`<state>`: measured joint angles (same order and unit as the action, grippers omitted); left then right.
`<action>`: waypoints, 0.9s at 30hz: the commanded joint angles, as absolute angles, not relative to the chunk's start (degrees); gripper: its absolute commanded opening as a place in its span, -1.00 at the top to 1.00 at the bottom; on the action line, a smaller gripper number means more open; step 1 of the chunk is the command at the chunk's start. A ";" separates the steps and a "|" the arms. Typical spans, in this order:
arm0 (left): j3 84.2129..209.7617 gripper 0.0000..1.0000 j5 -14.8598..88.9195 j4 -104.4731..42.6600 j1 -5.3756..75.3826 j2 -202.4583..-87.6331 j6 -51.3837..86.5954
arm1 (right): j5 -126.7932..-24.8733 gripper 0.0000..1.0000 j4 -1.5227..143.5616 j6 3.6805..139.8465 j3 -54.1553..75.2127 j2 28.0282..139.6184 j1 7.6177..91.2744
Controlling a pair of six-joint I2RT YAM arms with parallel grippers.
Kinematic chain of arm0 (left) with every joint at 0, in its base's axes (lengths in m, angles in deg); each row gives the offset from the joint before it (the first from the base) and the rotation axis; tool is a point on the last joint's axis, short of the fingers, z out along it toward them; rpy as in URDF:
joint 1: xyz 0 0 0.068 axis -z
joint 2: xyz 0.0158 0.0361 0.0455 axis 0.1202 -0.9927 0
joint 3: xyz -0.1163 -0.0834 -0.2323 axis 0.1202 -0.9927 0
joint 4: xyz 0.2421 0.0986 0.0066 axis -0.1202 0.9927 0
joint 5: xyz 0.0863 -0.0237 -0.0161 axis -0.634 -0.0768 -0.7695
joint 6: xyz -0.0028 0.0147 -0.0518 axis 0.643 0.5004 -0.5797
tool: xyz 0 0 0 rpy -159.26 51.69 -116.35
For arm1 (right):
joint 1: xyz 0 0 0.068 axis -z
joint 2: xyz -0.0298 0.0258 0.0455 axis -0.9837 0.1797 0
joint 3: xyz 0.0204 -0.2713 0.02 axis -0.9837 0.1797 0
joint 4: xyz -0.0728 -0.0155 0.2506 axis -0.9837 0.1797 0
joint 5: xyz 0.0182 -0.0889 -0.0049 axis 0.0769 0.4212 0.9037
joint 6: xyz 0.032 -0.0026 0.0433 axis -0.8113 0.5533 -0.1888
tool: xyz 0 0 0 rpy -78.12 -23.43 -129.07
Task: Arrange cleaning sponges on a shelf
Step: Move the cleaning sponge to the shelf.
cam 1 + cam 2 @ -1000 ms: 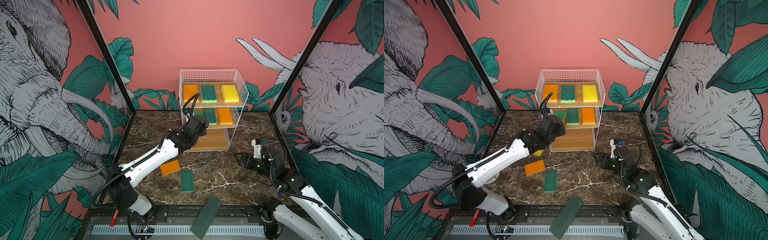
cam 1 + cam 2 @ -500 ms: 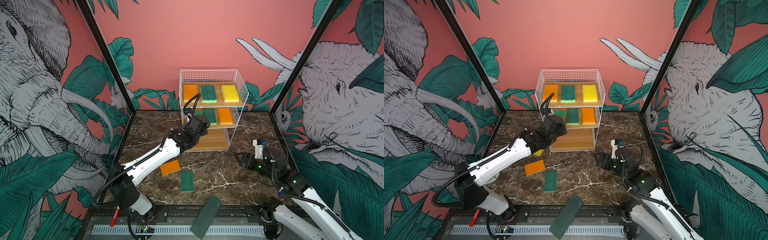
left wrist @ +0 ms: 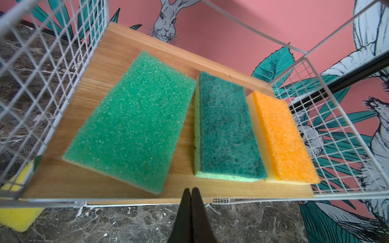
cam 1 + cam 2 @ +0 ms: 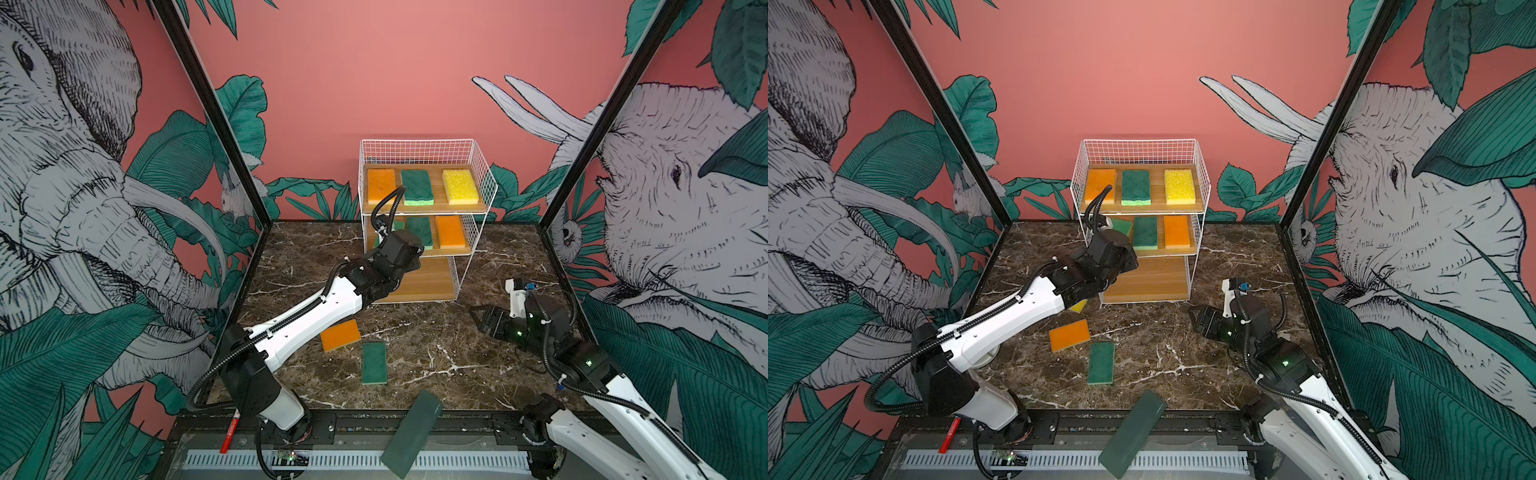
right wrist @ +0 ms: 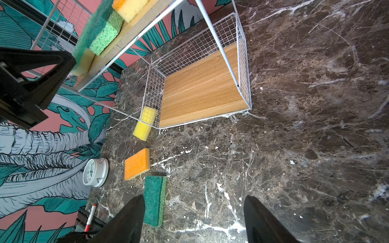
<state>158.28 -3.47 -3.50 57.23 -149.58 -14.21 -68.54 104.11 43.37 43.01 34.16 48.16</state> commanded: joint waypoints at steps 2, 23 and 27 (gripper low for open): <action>159.00 1.00 -6.32 -3.93 57.79 -146.19 -14.08 | -68.05 -0.53 103.72 43.97 42.46 34.33 48.23; 157.25 1.00 -17.55 -2.36 57.97 -147.21 -16.64 | -67.35 -0.53 104.49 44.94 41.98 33.80 48.22; 156.79 1.00 -17.96 -1.94 57.97 -147.48 -17.84 | -67.32 -0.53 104.59 44.85 42.11 33.46 48.26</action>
<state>156.78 -15.54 -3.31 57.78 -147.66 -15.67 -68.33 104.31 44.57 43.01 34.14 48.16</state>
